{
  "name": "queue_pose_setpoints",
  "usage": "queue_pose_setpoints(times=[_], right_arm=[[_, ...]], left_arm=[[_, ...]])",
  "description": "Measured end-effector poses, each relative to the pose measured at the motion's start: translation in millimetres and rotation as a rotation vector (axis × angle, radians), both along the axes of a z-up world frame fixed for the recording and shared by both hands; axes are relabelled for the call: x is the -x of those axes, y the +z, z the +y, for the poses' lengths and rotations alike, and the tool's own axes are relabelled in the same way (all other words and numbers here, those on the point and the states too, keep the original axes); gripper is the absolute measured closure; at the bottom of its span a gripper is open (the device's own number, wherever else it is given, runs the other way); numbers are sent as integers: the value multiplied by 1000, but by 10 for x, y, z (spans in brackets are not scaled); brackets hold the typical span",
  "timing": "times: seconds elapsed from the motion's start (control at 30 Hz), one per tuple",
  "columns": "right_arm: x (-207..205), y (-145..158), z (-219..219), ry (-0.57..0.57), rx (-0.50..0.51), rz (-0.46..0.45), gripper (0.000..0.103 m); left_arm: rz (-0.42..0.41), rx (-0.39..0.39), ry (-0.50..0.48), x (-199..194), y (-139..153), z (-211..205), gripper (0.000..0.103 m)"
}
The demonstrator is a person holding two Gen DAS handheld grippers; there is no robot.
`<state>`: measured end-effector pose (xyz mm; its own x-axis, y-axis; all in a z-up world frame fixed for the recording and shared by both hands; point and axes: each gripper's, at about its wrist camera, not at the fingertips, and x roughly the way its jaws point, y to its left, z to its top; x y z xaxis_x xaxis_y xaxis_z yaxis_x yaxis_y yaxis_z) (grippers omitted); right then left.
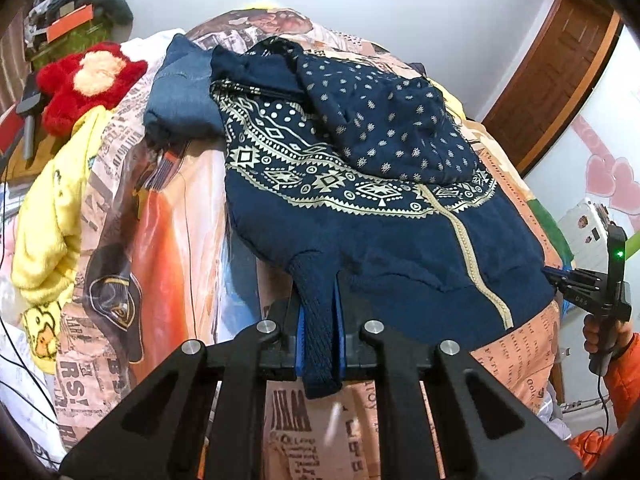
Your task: Fold large clothes
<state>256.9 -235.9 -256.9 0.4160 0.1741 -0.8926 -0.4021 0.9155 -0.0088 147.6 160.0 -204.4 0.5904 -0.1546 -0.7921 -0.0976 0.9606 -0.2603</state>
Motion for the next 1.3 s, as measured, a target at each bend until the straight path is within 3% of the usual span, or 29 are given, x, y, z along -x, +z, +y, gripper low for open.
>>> queue_pose_setpoints(times=[0.27,0.4,0.57,0.7,0.8,0.87,0.93,1.03,1.13,1.3], right_arm=[[-96,-68,-90,-15,-55,14,92],[-45,-62,-65,7,2,-34,92],[-124,-76,-240,-47,-103,0,92],[-106,86,-169,-47,-46,13,92],[-49,239,-124,-16,-113,47,92],[-34,196,-73,-14,-110,53,92],[-48,9,-38,-41,-11,16,92],[-36,-87,-115,-85,-58,-30,92],[-34,-91,-91,-60,-29,-57,92],[-118,-93,-286,-69,-109,-18,92]], left_arm=[[6,10,-3,-6,-61,0,92],[8,8,-11,-11,-73,-18,92],[15,15,-11,-9,-103,-15,92],[25,20,-5,-16,-111,1,92],[28,13,-7,-26,-120,-8,92],[35,9,-3,-44,-147,-15,92],[42,18,0,-57,-171,-12,92],[52,12,-4,-58,-188,-23,92],[62,9,-11,-72,-211,-29,92],[69,13,-6,-77,-241,-38,91]])
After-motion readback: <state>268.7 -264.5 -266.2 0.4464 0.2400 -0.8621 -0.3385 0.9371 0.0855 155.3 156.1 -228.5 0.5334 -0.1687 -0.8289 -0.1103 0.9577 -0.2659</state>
